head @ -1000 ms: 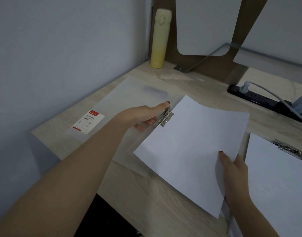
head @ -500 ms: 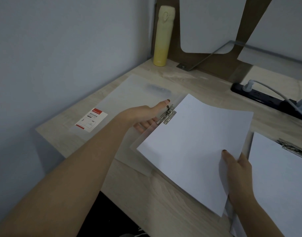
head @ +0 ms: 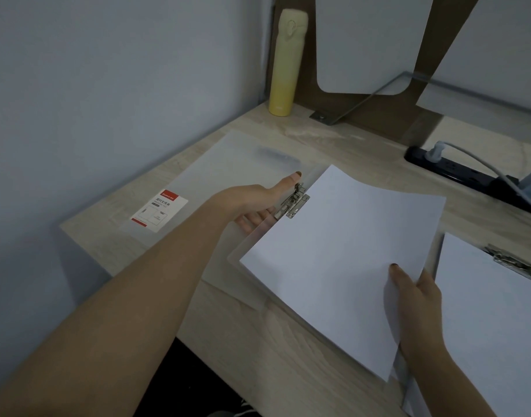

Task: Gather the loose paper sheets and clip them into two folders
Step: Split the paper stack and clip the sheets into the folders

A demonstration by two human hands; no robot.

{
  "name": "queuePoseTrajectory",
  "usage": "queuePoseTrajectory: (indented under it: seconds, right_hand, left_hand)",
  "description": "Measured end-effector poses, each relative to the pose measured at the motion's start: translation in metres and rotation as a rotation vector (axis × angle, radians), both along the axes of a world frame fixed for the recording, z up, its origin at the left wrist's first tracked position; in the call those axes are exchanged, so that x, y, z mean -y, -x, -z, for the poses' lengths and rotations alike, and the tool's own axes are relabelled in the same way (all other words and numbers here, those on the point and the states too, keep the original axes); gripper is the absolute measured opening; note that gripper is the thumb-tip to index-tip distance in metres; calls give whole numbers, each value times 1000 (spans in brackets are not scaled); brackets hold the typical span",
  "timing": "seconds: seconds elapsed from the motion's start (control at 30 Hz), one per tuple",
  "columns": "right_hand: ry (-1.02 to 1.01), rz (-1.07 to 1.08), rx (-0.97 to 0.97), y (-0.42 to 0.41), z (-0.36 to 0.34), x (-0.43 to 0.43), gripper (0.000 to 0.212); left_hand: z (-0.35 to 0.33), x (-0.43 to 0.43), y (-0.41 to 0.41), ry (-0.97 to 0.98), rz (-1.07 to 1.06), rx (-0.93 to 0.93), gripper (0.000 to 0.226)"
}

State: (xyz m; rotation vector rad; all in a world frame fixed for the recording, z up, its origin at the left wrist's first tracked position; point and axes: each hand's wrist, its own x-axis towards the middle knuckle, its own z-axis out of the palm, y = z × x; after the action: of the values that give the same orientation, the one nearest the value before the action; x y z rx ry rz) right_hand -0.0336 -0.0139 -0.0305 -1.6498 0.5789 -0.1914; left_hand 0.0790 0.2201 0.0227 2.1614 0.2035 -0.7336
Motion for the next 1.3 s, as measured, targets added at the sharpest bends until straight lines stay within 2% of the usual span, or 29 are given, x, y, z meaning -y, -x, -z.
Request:
queuePoseTrajectory:
  seconds: [0.2,0.4,0.5,0.67,0.87,1.03,1.1,1.17,1.23,1.3]
  right_hand:
    - [30,-4,2,-3,0,-1,36]
    - [63,-5,8,-3,1,-1,37]
    - [65,-3,11,-3,1,-1,37]
    - [88,0,17,-3,1,-2,36]
    - [106,-3,23,-3,1,-2,36]
    - [123,2,40,-5,5,-2,37]
    - [126,16,45,-4,6,-2,41]
    - [125,8,37,-3,6,-2,56]
    - [274,-43,-21,-2,5,-1,63]
    - [573,-172,-127,-1,6,-1,51]
  left_hand:
    - [1,-1,-3,14,-4,-22,90]
    - [7,-13,2,139,35,-87,63]
    - [12,-16,6,163,35,-40,43]
    - [20,-13,11,171,9,48,27]
    - [29,-11,14,175,27,153,24]
    - [31,-17,20,254,-49,117,30]
    - [33,-18,24,276,-65,130,34]
    - [33,-16,30,328,-126,157,31]
    - [33,-15,38,357,-159,186,26]
    - [29,-18,45,357,-153,207,21]
